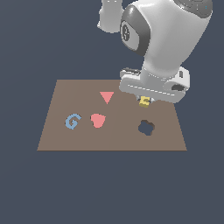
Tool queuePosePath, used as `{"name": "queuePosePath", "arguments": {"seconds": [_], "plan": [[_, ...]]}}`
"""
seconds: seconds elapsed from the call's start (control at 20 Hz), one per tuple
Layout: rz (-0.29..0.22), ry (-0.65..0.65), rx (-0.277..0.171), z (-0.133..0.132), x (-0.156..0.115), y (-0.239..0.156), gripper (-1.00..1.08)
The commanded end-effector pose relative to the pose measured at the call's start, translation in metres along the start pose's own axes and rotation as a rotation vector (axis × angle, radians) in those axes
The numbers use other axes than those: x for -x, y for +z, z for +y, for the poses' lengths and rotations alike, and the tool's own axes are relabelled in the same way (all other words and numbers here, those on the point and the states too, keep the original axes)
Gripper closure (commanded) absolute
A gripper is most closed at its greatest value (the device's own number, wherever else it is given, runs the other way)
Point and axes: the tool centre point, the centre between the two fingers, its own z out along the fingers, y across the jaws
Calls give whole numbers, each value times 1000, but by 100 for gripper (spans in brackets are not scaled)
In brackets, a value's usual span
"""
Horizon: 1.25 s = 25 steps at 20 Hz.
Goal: Insert a designated object into the corresponding slot on a board.
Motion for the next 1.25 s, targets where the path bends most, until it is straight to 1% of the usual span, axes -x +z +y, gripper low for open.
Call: {"name": "queuePosePath", "arguments": {"seconds": [0.0,0.25,0.7,0.75,1.2], "plan": [[0,-48,0,1,-8,0,108],[0,-94,0,2,-16,0,108],[-1,-97,-1,1,-16,10,108],[-1,-97,-1,1,-16,10,-92],[-1,-97,-1,1,-16,10,-92]]}}
